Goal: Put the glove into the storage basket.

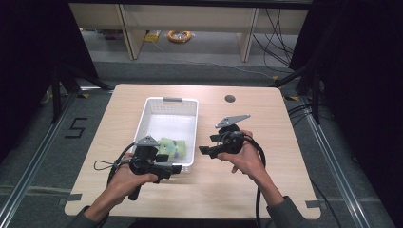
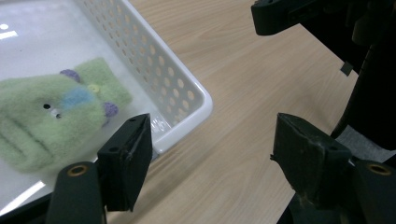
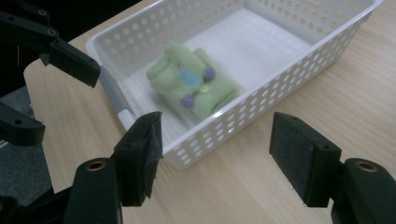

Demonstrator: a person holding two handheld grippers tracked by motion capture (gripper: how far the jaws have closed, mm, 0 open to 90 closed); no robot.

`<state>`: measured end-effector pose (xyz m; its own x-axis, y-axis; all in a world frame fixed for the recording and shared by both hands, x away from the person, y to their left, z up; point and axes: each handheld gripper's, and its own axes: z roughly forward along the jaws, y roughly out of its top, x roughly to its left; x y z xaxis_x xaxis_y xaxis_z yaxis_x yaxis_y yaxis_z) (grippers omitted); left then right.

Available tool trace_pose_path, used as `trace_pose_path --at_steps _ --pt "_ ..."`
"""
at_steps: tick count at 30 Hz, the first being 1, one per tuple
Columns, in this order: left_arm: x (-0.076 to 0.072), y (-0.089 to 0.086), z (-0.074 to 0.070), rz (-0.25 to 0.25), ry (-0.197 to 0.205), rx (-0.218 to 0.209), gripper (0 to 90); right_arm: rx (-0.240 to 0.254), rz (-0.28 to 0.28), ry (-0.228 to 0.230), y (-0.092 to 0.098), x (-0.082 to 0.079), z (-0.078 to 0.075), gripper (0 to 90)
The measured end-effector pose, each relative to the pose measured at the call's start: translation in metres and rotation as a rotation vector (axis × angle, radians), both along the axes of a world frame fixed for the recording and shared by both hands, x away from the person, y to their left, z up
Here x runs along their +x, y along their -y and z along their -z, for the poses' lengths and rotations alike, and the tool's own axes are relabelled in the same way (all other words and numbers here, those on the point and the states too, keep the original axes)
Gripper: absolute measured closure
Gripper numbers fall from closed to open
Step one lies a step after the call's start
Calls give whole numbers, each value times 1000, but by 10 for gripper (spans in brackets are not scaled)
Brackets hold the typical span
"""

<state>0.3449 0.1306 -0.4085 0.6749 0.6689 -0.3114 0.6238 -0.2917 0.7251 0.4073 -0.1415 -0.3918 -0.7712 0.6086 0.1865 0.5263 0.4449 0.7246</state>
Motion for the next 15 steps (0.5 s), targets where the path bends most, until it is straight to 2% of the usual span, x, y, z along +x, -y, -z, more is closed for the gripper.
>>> trace_pose_path --at_steps 2,3,5,8,9,10,11,12,13,15 --pt "-3 4 2 7 -2 -6 253 30 1 -13 3 -4 2 320" --pt "-4 6 3 2 0 -9 239 32 -3 6 4 -4 3 312" --pt "-8 9 4 10 8 -6 219 25 9 10 9 -8 4 303" --pt "-12 13 7 24 25 -9 195 48 -1 13 14 -12 8 301" --pt "-14 14 8 24 32 -9 193 49 3 20 16 -14 9 301" --pt "-15 15 9 27 33 -6 191 47 24 8 17 -17 8 301" --pt "-17 17 11 31 35 -7 191 55 2 29 19 -16 10 301" --pt "-18 18 12 37 35 1 191 61 25 14 21 -19 10 301" --pt "-18 19 14 44 35 3 192 57 7 17 22 -19 11 302" --pt "-20 20 17 50 34 19 195 56 20 20 25 -22 11 302"
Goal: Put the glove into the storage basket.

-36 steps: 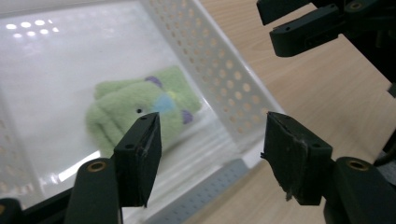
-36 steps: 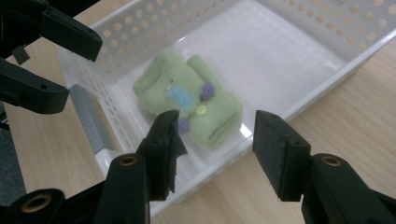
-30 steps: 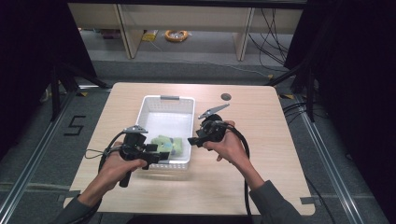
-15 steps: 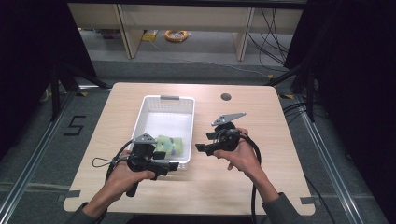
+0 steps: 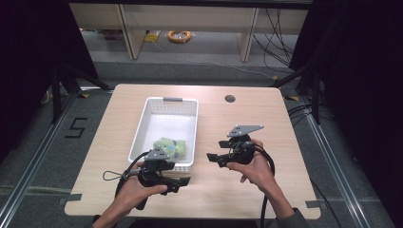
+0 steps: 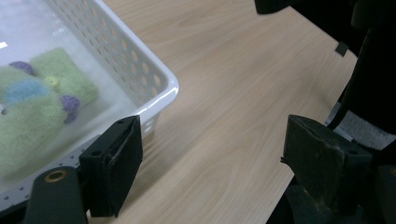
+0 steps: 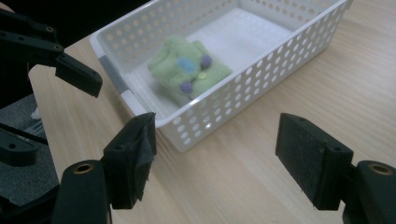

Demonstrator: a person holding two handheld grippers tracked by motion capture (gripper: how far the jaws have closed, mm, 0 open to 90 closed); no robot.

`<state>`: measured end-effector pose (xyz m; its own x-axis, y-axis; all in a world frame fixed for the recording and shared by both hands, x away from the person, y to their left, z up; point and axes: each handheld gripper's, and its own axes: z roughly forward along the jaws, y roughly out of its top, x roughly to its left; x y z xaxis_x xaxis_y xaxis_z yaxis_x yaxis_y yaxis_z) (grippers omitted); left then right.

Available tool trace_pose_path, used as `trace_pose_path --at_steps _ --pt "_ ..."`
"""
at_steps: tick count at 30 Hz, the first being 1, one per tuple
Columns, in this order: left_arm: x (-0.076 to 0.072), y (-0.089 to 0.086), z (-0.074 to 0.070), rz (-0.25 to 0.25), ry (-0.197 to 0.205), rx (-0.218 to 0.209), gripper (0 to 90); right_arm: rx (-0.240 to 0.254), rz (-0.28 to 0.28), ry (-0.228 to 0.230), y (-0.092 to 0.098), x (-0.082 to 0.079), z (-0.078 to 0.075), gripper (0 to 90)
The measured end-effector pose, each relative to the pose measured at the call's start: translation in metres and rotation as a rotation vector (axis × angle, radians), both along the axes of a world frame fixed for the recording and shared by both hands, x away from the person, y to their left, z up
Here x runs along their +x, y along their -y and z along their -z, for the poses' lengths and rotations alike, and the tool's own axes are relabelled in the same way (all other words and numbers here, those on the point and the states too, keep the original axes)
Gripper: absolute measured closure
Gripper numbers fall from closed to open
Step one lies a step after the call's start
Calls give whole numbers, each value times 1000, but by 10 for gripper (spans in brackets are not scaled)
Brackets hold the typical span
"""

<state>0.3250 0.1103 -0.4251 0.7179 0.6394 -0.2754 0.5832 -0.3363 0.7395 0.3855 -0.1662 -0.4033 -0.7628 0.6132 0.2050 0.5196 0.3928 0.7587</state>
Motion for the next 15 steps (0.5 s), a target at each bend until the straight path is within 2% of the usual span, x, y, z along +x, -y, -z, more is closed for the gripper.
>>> trace_pose_path --at_steps 3,5,6,8,9,10,11,12,13,14,15 --pt "-1 0 4 1 -3 -5 195 1 5 -5 4 -3 0 301" --pt "-2 -1 7 2 -7 3 196 4 1 15 6 -4 1 301" --pt "-3 -1 8 0 -7 1 196 7 11 2 8 -5 1 299" --pt "-5 -1 11 -11 -4 3 197 18 -1 5 9 -6 4 296" --pt "-5 -2 12 0 0 7 198 12 16 -11 10 -9 3 295" --pt "-6 -4 12 8 2 18 198 5 16 -5 12 -9 4 290" --pt "-7 -3 13 -5 0 14 198 11 27 -8 12 -11 5 281" --pt "-8 -3 14 3 2 9 198 8 10 10 14 -10 6 276" --pt "-10 -3 14 -5 5 10 198 14 24 -14 14 -14 6 276" --pt "-11 -4 15 7 3 8 198 15 27 -6 15 -14 7 275" --pt "-13 -3 15 2 9 6 198 19 24 -20 16 -16 8 275"
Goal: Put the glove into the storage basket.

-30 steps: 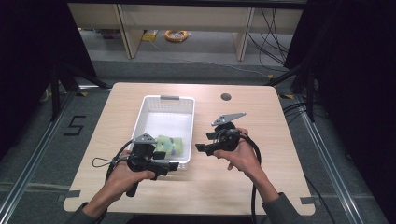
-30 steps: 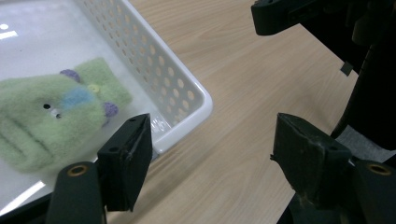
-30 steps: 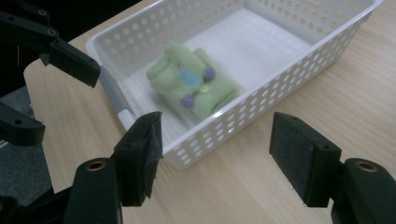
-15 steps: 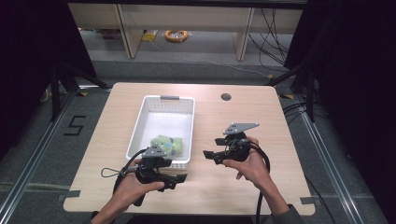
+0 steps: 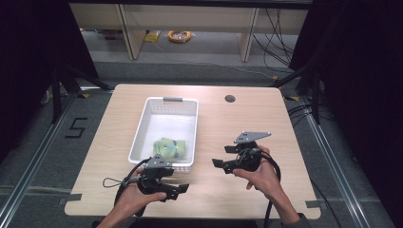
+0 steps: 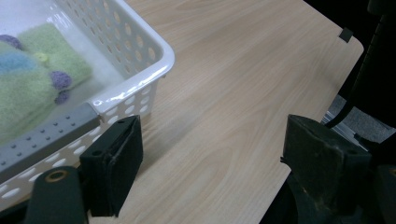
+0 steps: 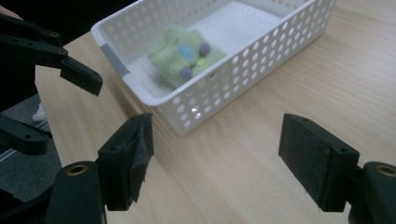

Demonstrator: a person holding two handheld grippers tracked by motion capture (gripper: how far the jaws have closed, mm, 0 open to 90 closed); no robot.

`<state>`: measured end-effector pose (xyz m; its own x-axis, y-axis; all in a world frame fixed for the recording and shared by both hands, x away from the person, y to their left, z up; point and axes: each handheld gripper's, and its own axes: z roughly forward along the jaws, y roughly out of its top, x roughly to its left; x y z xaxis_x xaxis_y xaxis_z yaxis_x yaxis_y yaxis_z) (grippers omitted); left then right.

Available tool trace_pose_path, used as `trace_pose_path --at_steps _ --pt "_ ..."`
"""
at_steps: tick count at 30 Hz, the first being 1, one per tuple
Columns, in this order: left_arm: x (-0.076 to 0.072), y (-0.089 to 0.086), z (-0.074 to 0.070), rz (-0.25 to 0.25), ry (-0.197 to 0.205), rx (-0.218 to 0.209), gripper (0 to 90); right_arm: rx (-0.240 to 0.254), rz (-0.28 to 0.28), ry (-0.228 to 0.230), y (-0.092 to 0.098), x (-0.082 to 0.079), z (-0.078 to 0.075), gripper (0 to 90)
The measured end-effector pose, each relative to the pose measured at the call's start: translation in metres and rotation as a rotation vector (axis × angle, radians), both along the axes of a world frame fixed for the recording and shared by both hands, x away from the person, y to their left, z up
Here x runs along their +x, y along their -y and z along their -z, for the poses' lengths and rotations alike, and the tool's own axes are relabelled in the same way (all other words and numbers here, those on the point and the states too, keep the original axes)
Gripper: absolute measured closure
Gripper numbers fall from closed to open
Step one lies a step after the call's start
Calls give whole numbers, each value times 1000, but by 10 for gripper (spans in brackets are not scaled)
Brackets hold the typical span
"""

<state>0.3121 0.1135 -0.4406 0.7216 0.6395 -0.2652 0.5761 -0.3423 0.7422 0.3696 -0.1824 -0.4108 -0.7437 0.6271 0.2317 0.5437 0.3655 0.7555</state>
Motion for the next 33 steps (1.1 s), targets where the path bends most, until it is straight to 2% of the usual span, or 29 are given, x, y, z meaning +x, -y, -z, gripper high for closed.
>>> trace_pose_path --at_steps 1,2,3,4,5,6,7,8,9,11,13,15,16,17,20,21,22,25,26,27,28,29,30,32,33 --pt "-1 -1 0 12 3 11 199 -5 -4 20 2 0 2 274" --pt "-2 0 2 6 4 -1 199 -1 -9 38 3 0 3 272" --pt "-4 0 2 8 3 6 200 2 -4 6 4 -2 3 271" --pt "-5 0 3 14 3 6 200 0 2 2 5 -4 3 270" --pt "-6 0 4 13 1 4 200 2 -4 29 6 -4 6 269" --pt "-8 1 4 9 2 5 200 6 -4 8 7 -5 6 269" --pt "-9 0 4 14 8 4 200 -8 8 10 8 -7 5 269" --pt "-9 -1 4 24 11 18 200 1 11 12 9 -9 7 269" --pt "-11 -1 4 19 10 4 200 -3 13 21 11 -9 7 269" --pt "-12 -1 5 17 12 1 200 11 -4 12 13 -10 9 269" --pt "-13 -1 6 14 13 2 200 3 5 26 16 -12 9 269" --pt "-14 -2 7 16 10 5 200 12 8 11 17 -14 10 267" --pt "-14 -2 8 15 9 4 200 14 4 28 18 -14 11 267" --pt "-14 -2 9 17 7 5 200 12 5 11 19 -15 11 266" --pt "-15 -1 12 11 4 -1 200 12 14 17 22 -17 12 262" --pt "-16 -2 13 10 0 1 200 21 25 -8 22 -20 12 261" --pt "-16 -2 14 13 0 5 200 25 10 22 24 -18 15 260" --pt "-16 -2 16 11 -4 2 200 19 20 3 26 -21 17 256" --pt "-17 -3 17 13 -2 8 200 17 15 20 27 -21 18 255" --pt "-17 -3 17 10 -4 8 200 14 13 5 28 -22 19 254" --pt "-17 -3 18 9 -7 6 200 36 15 -14 27 -24 20 254" --pt "-17 -3 19 13 -8 4 200 32 10 -14 28 -23 21 254" --pt "-18 -3 20 6 -11 2 200 19 -2 8 30 -23 22 253" --pt "-19 -4 21 10 -15 7 200 25 17 5 31 -25 24 253" --pt "-19 -4 21 6 -17 1 200 21 20 -12 31 -27 24 253"
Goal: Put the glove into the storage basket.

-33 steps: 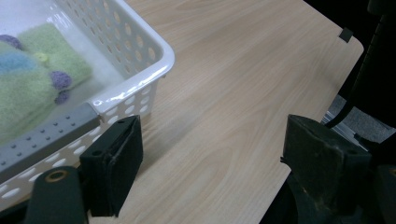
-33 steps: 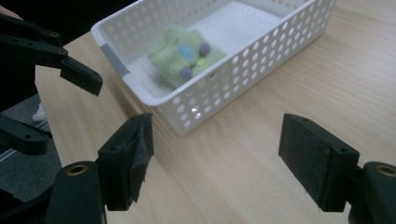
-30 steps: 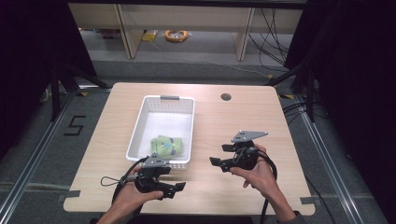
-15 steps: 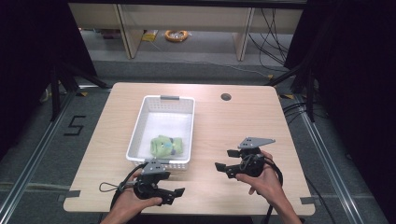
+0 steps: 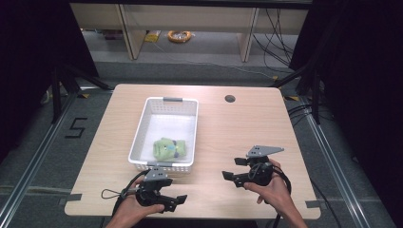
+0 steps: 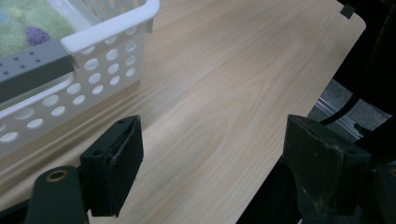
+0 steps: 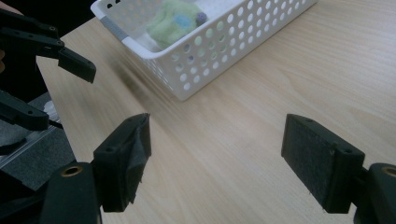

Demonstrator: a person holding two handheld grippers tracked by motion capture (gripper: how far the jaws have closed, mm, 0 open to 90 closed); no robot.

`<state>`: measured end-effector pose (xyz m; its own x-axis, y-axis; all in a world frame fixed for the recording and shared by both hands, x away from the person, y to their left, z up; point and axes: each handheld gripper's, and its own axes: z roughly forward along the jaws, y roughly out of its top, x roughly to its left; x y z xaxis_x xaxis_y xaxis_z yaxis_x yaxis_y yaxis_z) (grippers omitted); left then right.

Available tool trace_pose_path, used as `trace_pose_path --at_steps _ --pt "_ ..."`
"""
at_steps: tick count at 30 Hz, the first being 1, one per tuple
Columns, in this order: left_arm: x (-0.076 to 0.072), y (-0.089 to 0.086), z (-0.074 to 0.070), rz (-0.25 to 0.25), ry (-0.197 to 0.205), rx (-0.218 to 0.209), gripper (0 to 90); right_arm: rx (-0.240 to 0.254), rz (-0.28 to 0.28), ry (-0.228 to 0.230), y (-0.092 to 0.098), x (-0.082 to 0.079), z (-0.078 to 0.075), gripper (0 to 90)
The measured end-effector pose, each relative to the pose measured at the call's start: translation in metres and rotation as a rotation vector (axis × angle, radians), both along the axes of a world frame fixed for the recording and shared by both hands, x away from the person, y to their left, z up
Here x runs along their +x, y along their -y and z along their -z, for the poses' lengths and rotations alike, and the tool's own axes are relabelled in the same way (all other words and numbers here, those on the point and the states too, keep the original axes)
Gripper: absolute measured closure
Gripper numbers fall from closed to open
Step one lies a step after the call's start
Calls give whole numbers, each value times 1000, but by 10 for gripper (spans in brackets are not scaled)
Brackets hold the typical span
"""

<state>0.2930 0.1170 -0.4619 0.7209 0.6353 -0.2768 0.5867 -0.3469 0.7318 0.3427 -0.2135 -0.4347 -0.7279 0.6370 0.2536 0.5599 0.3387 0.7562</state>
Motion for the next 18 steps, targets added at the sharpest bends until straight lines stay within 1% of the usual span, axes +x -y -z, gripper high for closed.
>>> trace_pose_path --at_steps 1,2,3,4,5,6,7,8,9,10,11,12,13,14,15,16,17,18 --pt "0 -1 1 2 -1 7 200 5 -1 -12 0 -1 1 253" --pt "0 0 2 3 -2 10 200 -6 3 5 1 -1 1 253" --pt "-1 0 2 3 -4 9 200 -14 -12 24 3 0 3 253" --pt "0 0 3 8 -2 18 200 4 -1 -18 2 -3 3 253" --pt "-2 1 3 3 -7 7 200 7 1 -20 2 -4 5 253" --pt "-3 1 4 3 -9 6 200 -2 -10 -2 4 -3 6 252" --pt "-3 0 4 9 -9 12 200 -9 2 -12 5 -4 7 252" --pt "-4 1 5 7 -12 10 200 0 10 -7 5 -6 8 252" --pt "-4 1 5 0 -18 8 200 -10 1 -8 7 -6 9 252" --pt "-4 1 6 9 -14 8 200 -1 4 -24 7 -7 9 251" --pt "-4 1 7 11 -14 9 200 -5 3 -19 8 -8 10 250" --pt "-5 1 7 5 -13 13 200 -1 12 -29 8 -10 11 250" --pt "-5 1 9 8 -21 13 200 5 -5 -18 9 -9 12 249" --pt "-6 2 10 4 -24 6 200 12 8 -50 8 -12 13 248" --pt "-6 2 12 12 -24 17 200 2 0 -40 9 -12 13 247" --pt "-7 2 12 11 -27 15 200 2 -27 -10 11 -10 16 246" --pt "-8 3 14 3 -28 22 200 -1 -7 -29 11 -12 16 246" --pt "-8 3 15 6 -39 20 200 -7 15 -52 11 -16 15 246"
